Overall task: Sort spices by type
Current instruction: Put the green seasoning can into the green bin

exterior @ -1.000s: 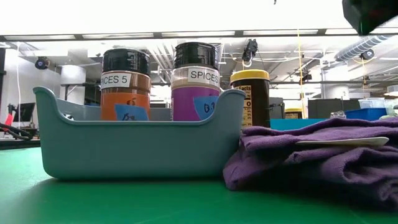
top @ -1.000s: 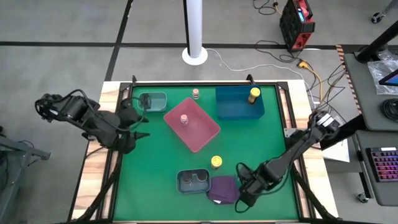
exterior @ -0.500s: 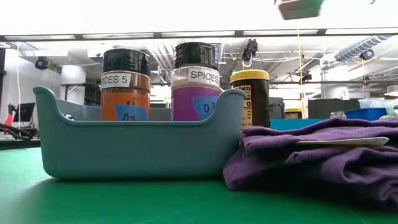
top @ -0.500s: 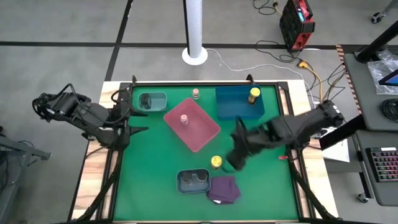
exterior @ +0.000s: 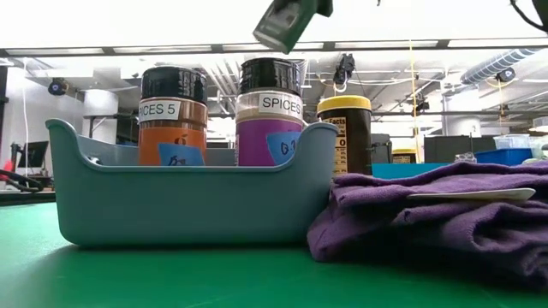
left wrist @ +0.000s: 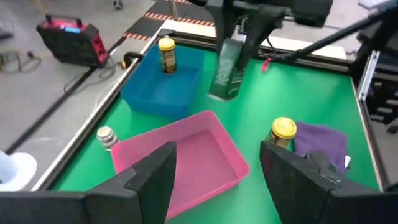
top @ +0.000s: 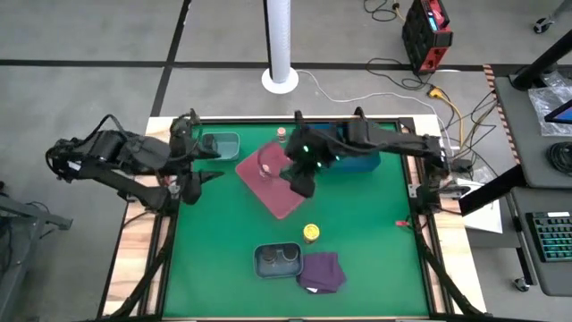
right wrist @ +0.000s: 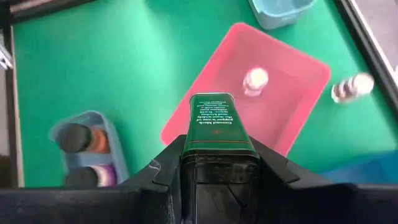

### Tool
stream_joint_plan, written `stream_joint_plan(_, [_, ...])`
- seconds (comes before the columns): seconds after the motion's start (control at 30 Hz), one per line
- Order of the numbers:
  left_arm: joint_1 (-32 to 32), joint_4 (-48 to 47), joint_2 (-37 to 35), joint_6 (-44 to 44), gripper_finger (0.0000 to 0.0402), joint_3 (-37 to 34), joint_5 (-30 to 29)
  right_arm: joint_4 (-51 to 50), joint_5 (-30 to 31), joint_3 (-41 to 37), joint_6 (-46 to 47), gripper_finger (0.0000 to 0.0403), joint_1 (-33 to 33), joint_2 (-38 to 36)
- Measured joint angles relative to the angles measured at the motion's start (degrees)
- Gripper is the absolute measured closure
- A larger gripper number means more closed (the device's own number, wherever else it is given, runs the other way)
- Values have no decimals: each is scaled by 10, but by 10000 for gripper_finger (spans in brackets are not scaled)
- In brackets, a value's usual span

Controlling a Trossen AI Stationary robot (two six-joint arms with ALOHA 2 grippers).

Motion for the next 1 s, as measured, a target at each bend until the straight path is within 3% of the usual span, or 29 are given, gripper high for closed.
stream_joint_plan(0.33, [125, 44, 70, 10, 187, -13, 100, 25, -16, 21, -215, 286, -56, 33])
stream_joint_plan(0.6, [174, 178, 139, 97, 175, -34, 111, 33, -15, 21, -253, 286, -69, 32])
stream_joint_plan(1.0, [205, 223, 212, 176, 141, -35, 174, 36, -12, 21, -290, 286, -68, 31])
